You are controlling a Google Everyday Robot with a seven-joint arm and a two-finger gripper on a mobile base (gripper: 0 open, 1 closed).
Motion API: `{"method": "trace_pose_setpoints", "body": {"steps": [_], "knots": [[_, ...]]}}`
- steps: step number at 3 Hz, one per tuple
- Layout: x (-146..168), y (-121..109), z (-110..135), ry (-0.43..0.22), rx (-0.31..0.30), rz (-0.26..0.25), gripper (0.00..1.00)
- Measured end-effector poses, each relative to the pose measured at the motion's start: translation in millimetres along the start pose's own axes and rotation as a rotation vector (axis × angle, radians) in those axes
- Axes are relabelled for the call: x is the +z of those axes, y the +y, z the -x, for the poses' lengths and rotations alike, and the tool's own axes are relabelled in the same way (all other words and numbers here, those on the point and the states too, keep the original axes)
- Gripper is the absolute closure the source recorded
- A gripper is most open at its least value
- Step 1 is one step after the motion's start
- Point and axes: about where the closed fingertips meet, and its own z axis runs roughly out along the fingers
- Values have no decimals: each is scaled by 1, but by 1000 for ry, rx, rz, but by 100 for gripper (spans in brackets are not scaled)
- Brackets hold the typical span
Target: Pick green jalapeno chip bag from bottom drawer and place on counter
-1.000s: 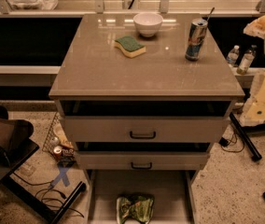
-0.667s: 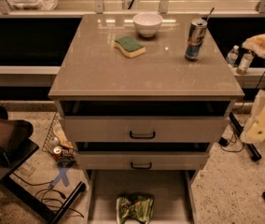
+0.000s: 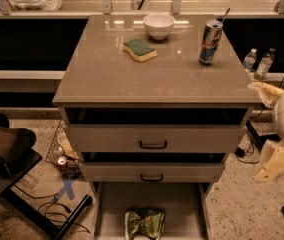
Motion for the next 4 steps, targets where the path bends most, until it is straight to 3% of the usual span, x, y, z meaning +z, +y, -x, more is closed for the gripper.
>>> {"method": "trace_pose_setpoints", "body": {"steps": [1,2,3,4], "knots": [[25,22,-24,-2,24,21,0],[25,22,-24,-2,24,22,0],[53,40,-25,-15,31,34,0],[128,96,-27,-66,39,89,0]]}}
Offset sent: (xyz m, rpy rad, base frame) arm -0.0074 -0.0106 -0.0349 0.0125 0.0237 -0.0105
